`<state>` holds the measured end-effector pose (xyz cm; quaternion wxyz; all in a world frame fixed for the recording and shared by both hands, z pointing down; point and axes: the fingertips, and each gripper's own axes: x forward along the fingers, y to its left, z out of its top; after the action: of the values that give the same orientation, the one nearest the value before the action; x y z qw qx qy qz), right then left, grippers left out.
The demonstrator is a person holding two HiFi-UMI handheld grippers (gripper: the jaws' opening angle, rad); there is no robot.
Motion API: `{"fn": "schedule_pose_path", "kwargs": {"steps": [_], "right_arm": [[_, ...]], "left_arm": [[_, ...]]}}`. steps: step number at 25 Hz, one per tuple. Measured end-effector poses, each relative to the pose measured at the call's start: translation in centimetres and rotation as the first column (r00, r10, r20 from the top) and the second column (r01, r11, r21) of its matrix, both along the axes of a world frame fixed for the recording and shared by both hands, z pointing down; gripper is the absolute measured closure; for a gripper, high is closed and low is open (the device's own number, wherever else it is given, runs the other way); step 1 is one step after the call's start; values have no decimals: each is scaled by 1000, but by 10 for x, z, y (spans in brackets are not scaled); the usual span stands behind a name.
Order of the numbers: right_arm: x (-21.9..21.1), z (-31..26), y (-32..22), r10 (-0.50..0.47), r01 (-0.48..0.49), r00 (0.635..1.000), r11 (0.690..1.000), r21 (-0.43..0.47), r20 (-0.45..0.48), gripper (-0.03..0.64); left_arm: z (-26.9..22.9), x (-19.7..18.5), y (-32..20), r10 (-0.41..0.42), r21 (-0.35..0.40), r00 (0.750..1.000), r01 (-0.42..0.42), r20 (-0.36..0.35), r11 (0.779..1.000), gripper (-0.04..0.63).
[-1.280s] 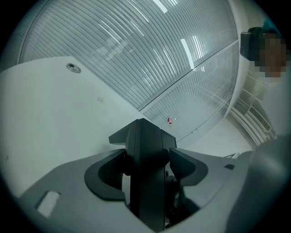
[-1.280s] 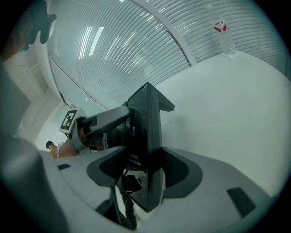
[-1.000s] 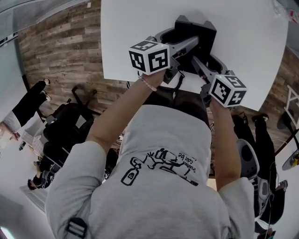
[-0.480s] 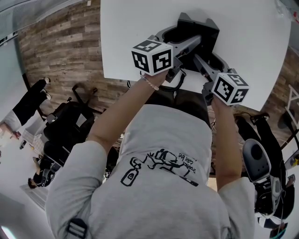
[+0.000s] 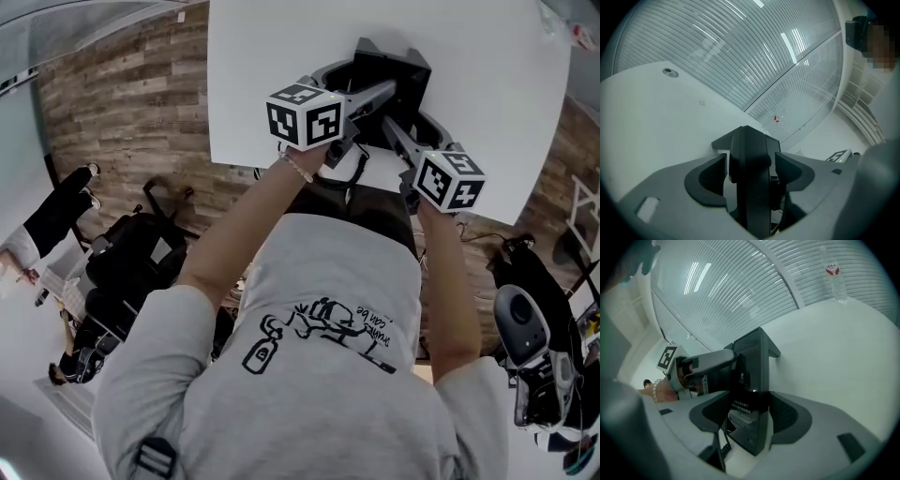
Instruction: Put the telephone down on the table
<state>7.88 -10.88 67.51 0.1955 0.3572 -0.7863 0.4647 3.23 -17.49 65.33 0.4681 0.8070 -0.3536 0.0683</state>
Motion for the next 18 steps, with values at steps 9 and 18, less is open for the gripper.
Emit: {"fn": "schedule_pose_path", "kwargs": {"steps": [9, 18], "right_arm": [[23, -27, -17, 12, -7, 998, 998, 70, -68, 390], [34, -85, -34, -18, 41, 992, 980, 193, -122, 390]], "left_arm": [[-20, -17, 4, -5, 7, 999, 5, 50, 1000, 276], [-74, -32, 5, -24, 52, 998, 21, 56, 998, 278]]}}
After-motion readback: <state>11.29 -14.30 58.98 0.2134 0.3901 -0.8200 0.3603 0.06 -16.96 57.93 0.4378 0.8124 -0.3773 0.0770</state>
